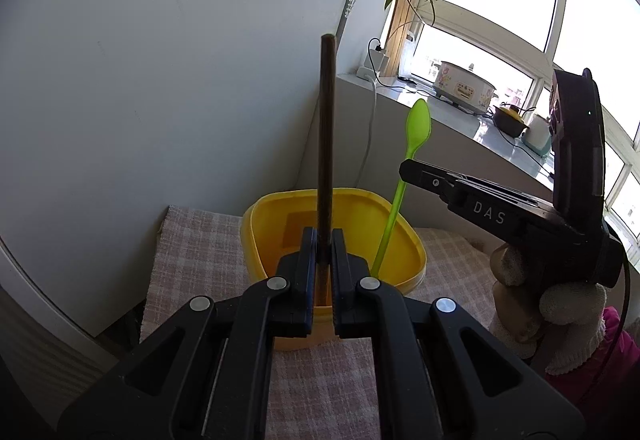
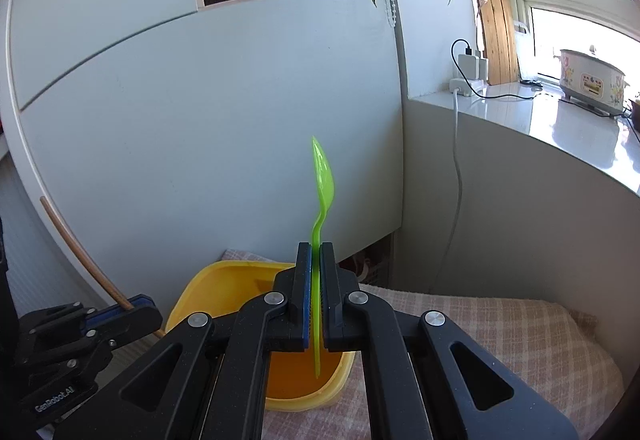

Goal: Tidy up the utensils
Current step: 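Carry chopstick in left gripper and green spoon in right gripper over the yellow container, then open left gripper dropping the chopstick while right gripper releases the spoon into the container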

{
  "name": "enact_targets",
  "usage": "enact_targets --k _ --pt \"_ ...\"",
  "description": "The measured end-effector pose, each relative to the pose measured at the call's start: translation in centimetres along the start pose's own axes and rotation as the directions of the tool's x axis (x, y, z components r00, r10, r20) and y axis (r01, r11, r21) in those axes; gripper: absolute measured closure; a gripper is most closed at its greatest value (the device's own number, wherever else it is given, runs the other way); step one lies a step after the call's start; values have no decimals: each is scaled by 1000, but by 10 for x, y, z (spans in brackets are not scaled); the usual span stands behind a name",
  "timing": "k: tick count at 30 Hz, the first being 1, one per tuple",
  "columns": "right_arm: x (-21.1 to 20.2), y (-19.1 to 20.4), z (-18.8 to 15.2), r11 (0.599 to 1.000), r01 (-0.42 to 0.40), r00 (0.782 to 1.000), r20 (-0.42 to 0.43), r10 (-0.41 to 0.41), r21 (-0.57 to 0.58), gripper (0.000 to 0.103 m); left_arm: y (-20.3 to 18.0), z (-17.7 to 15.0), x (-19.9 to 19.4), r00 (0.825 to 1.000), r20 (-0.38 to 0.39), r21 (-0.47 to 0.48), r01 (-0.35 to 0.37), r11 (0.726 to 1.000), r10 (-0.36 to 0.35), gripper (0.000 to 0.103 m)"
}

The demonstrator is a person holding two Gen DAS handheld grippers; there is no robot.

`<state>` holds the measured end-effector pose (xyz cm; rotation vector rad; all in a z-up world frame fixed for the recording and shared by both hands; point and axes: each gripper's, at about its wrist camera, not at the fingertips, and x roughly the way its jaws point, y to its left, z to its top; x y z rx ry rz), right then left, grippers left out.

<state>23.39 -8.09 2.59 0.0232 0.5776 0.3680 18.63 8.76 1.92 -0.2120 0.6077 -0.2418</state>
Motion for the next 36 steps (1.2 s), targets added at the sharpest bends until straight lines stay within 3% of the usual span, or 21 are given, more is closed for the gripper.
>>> enact_targets --k 16,18,20,22,24,29,32,36 --pt "5 -3 -18 1000 -9 997 -72 9 -4 101 -7 -14 10 999 -30 23 -30 999 31 98" --pt "1 -2 -21 1000 -13 997 -74 13 -1 101 -9 -15 6 999 -23 28 -45 999 46 78" --pt "-2 -2 -22 1000 -9 997 -71 9 -5 101 -11 -16 2 998 -8 34 -55 998 55 71" --pt "-6 -1 -23 1000 -4 998 -66 3 -14 95 -12 -18 -3 998 0 40 -57 998 58 71" --pt "-12 -1 -24 1000 4 998 -57 -6 -25 79 -15 -21 -8 998 10 47 -65 997 65 71" --pt "-29 -1 -30 999 29 999 -29 -30 -46 71 -22 -25 -21 996 39 65 -85 994 83 71" --pt "-42 -5 -34 998 35 999 -17 -36 -46 50 -29 -29 -30 994 61 83 -101 991 96 71" --pt "-61 -11 -41 996 67 998 7 -66 -63 35 -38 -32 -41 992 88 95 -103 990 95 71"
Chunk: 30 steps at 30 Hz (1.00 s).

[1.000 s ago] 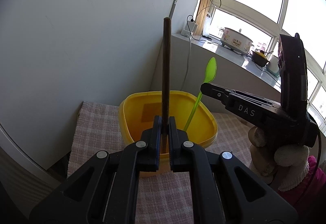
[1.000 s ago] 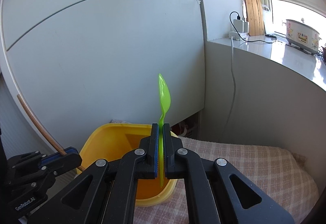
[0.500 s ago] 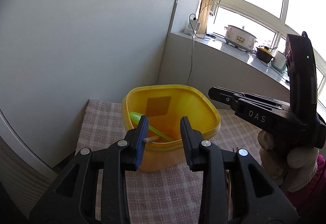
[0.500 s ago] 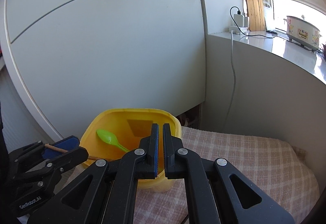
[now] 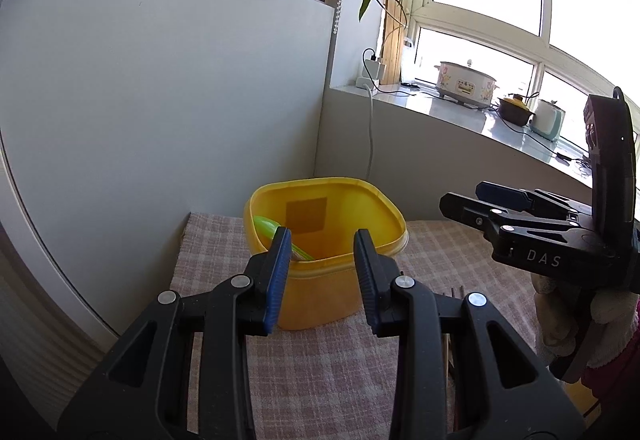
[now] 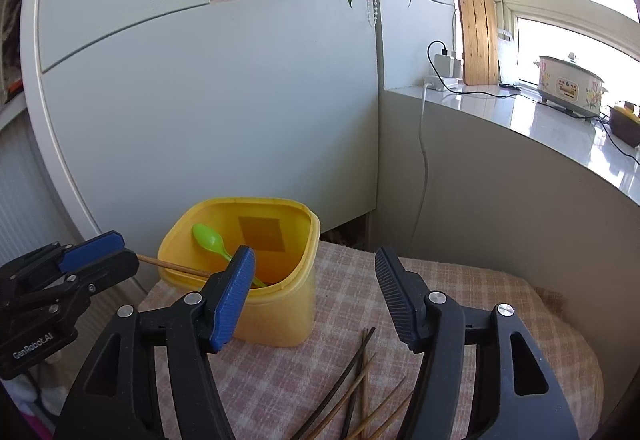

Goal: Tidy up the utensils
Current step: 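Open left gripper dropping the chopstick while right gripper releases the spoon into the container, then move both grippers back down to the remaining utensils on the cloth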

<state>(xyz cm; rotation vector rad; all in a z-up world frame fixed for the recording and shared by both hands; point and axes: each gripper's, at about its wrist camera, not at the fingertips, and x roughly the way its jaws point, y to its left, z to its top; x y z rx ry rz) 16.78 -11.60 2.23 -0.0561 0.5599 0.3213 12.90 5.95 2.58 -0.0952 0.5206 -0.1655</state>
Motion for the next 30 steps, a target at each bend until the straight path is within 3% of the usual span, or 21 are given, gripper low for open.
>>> enact_targets --k 6,11,17,24,30 --pt "-24 -28 -17 999 53 999 -6 -53 -2 24 -20 -10 -11 999 6 47 42 998 -42 66" --pt "-30 -56 -44 996 86 989 -123 -84 4 24 -40 -24 -2 993 -59 64 107 992 -104 66" --pt "-31 -89 -77 988 147 959 -250 -130 50 18 -62 -46 17 977 -152 85 161 983 -147 66" --pt "-24 -119 -108 977 105 942 -333 -37 188 18 -74 -68 43 949 -259 70 204 977 -179 66" --pt "-11 -130 -125 961 113 925 -381 -8 254 18 -76 -86 62 921 -340 54 221 974 -190 66"
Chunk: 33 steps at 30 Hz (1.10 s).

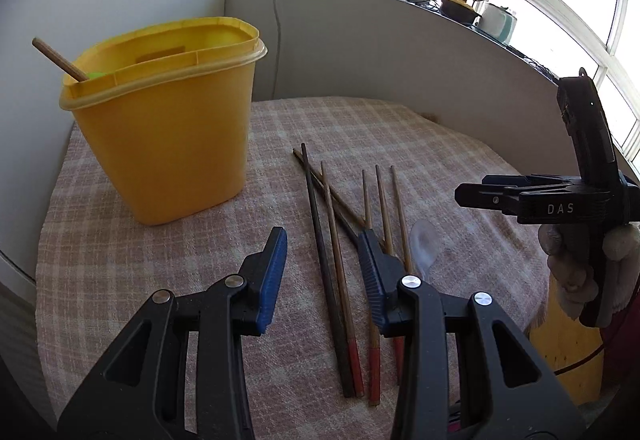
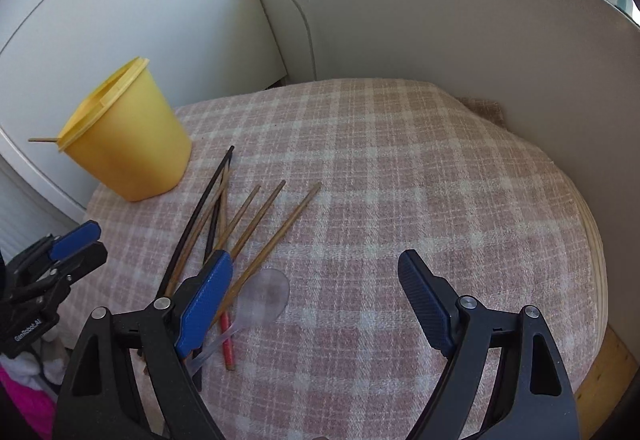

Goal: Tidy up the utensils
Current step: 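Move both grippers back down to the remaining utensils on the cloth, then close left gripper on a black chopstick while right gripper grasps the clear spoon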

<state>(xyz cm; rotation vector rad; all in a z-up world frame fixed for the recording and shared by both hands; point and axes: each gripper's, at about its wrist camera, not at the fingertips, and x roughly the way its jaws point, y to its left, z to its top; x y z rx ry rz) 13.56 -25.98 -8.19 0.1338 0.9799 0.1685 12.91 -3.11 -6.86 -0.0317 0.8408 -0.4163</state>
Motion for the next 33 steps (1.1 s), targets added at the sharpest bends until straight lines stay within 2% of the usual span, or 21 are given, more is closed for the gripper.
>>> enact_targets --k 5,7,9,12,14,21,29,33 --pt "16 -1 -7 996 -74 994 -82 77 40 21 2 -5 16 999 -52 -6 16 1000 -16 66" --pt "21 -2 -10 995 -85 992 -93 90 49 29 4 -5 22 997 -69 -16 31 999 -32 66" --pt "28 -2 -12 994 -91 989 -113 98 58 44 5 -5 27 996 -84 -25 38 999 -40 72" --pt "37 -5 -16 989 -119 981 -141 130 90 52 5 -5 33 994 -98 -29 41 999 -44 72" --pt "40 -6 -18 986 -134 977 -151 148 104 58 6 -4 38 994 -103 -27 28 999 -30 76" --pt "37 -11 -22 980 -151 975 -146 169 126 68 7 1 65 991 -132 -18 -8 1000 6 86" --pt "32 -15 -28 974 -180 968 -148 200 140 75 7 7 79 989 -143 -7 -30 1000 28 89" --pt "34 -12 -29 972 -190 965 -154 211 141 77 4 10 87 988 -151 4 -27 1000 27 95"
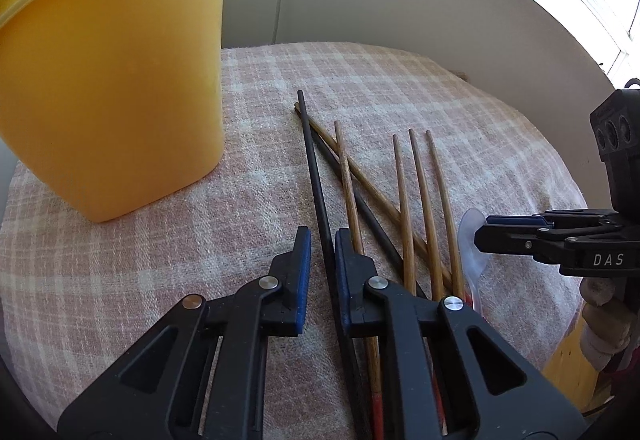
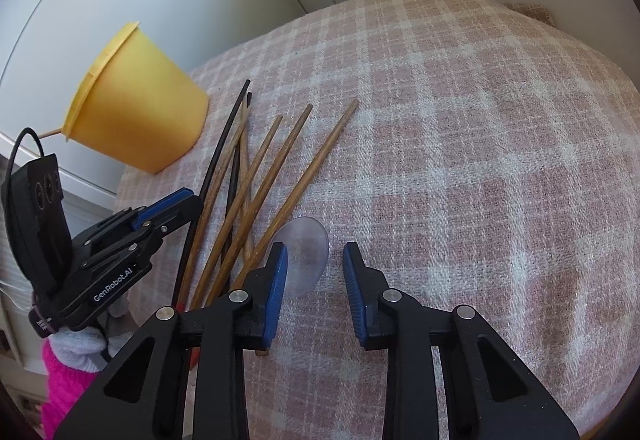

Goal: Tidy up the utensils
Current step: 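Close left gripper on a black chopstick while right gripper grasps the clear spoon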

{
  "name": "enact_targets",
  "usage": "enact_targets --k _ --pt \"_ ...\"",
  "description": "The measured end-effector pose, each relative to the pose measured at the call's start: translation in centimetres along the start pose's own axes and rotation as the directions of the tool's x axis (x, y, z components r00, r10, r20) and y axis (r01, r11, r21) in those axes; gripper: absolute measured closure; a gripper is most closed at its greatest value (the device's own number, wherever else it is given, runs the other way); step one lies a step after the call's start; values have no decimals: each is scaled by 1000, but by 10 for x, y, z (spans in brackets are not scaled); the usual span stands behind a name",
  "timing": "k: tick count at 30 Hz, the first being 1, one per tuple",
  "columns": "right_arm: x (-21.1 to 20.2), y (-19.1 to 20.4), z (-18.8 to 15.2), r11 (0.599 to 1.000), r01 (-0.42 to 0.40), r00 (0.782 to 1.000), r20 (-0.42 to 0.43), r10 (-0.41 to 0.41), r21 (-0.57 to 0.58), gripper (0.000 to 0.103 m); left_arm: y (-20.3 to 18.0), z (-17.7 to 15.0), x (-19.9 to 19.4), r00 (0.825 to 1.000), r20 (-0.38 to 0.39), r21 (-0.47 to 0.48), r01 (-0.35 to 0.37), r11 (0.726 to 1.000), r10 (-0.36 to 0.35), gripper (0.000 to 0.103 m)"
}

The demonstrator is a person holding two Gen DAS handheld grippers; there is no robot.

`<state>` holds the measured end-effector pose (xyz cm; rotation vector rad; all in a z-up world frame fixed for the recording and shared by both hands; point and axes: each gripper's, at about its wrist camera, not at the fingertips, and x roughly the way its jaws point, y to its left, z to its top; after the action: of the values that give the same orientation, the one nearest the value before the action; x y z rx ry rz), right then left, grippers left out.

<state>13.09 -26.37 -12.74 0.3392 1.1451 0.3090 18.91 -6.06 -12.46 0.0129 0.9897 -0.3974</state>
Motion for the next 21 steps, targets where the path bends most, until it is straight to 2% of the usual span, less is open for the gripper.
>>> enact_targets --k 2,5,13,18,21 --pt "1 1 0 1000 3 1000 1 -3 -2 81 0 0 3 1000 -7 4 -6 1000 6 96" --pt "2 1 1 1000 17 1000 -2 -17 -6 93 2 0 8 1000 -14 -9 6 1000 -7 96" --pt "9 10 3 999 30 1000 3 -30 -18 97 3 -5 5 1000 -19 -10 11 1000 -12 97" --pt "9 14 6 999 28 1000 9 -28 -31 98 0 -7 3 998 -64 29 -18 999 20 96" --pt "9 14 6 999 29 1000 8 -29 -32 98 -4 -1 8 994 -97 44 -39 998 43 89"
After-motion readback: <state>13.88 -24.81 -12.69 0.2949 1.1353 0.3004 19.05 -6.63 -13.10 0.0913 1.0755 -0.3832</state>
